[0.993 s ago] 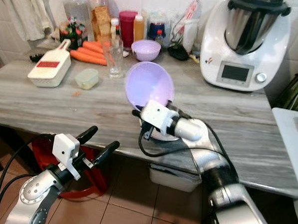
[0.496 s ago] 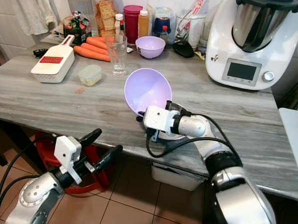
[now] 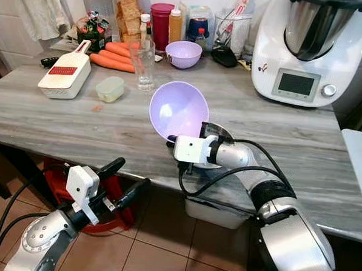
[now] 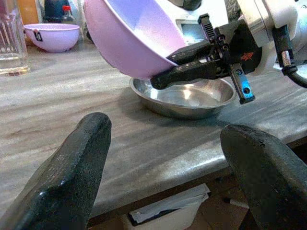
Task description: Setting the table
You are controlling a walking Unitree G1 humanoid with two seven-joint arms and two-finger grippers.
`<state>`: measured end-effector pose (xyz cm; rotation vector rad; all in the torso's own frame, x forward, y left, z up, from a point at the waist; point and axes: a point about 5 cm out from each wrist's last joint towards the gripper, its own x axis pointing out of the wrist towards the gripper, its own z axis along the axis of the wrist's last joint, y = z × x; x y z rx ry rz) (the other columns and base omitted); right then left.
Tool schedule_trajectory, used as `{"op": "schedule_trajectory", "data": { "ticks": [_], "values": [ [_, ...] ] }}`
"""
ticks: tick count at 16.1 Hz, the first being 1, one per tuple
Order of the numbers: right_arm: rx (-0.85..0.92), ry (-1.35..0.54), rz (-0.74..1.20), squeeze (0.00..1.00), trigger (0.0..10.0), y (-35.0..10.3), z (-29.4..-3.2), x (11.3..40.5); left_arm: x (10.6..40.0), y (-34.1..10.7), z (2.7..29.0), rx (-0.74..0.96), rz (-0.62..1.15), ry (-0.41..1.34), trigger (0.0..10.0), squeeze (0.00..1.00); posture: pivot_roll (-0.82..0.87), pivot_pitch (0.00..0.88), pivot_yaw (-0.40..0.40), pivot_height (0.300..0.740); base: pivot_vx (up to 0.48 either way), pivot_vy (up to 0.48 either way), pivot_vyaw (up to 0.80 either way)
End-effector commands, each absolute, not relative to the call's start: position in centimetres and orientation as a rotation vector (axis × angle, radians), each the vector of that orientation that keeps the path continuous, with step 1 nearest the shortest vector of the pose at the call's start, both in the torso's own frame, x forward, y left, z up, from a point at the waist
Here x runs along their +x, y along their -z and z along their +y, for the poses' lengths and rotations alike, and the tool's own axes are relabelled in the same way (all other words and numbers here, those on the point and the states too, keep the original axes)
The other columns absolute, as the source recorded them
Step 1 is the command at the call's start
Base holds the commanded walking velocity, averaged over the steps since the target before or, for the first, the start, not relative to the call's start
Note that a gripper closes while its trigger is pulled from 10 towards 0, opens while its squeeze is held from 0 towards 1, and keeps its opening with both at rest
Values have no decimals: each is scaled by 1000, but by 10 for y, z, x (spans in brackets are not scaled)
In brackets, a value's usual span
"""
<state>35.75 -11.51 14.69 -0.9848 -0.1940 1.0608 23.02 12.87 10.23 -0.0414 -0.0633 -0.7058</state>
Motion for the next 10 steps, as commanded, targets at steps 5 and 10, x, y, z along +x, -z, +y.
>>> {"op": "schedule_trajectory", "data": {
  "ticks": [5, 10],
  "values": [
    [-1017, -1028, -297, 1000, 10000, -159, -109, 360, 229, -105, 129, -45, -59, 716, 10000, 0, 17, 101, 41, 740, 0, 0, 0],
    [-1055, -975, -323, 1000, 10000, -161, -111, 363, 228, -103, 129, -49, -47, 709, 10000, 0, 23, 102, 42, 740, 0, 0, 0]
  ]
}}
